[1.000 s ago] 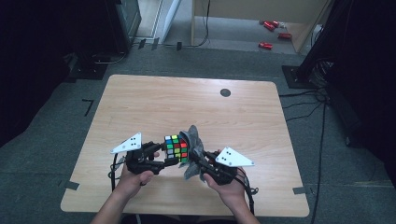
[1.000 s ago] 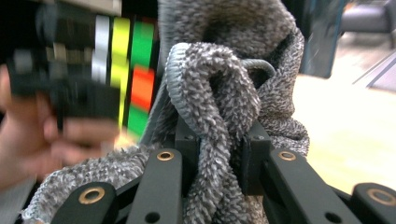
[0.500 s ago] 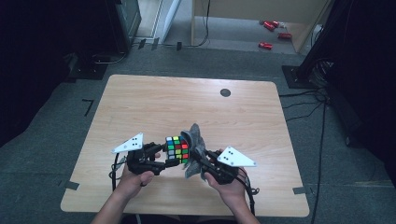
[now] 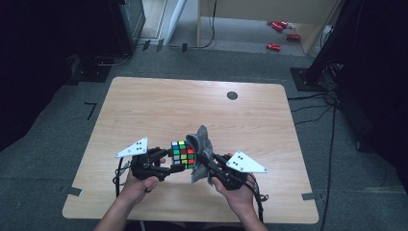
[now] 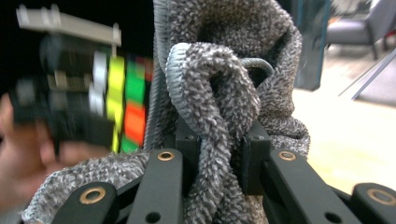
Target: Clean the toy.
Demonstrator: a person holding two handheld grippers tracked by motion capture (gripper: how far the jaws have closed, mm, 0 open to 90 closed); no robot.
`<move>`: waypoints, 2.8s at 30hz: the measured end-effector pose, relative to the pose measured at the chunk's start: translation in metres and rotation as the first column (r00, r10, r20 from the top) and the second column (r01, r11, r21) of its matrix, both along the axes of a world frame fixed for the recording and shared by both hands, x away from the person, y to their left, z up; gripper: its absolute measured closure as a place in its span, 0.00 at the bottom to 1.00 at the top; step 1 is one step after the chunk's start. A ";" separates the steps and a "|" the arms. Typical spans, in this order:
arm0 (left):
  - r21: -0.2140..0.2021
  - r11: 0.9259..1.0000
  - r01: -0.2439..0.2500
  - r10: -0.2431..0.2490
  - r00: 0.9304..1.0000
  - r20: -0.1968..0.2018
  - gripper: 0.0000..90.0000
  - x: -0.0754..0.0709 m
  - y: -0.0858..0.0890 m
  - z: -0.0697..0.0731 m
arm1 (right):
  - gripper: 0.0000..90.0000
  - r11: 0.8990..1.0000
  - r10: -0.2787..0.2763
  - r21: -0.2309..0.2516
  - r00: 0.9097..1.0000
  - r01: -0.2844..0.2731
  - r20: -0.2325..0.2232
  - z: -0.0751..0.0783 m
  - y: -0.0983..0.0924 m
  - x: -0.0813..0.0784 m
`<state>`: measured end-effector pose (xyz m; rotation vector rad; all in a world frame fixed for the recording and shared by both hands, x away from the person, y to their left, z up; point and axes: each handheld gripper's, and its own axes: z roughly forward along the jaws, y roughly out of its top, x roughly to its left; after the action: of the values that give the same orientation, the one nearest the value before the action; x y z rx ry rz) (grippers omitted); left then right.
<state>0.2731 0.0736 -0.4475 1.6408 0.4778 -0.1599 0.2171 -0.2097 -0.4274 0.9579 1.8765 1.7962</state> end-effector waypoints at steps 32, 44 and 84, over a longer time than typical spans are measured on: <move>-0.215 0.925 -0.314 0.312 0.949 -0.048 0.38 -0.003 0.019 0.001 | 0.84 0.998 -0.058 -0.015 0.988 0.057 -0.145 -0.036 0.010 0.007; -0.224 0.910 -0.349 0.305 0.929 -0.211 0.39 -0.010 -0.020 -0.026 | 0.84 0.997 -0.034 0.062 0.976 0.049 -0.217 -0.037 0.036 -0.001; -0.138 0.943 -0.303 0.284 0.948 -0.143 0.39 -0.012 -0.028 -0.022 | 0.84 0.998 0.035 0.053 0.965 -0.022 -0.261 -0.042 0.029 0.010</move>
<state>0.2616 0.0456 -0.4694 1.3908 0.7779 -0.0723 0.2270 -0.1811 -0.4697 1.2457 2.0162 1.8151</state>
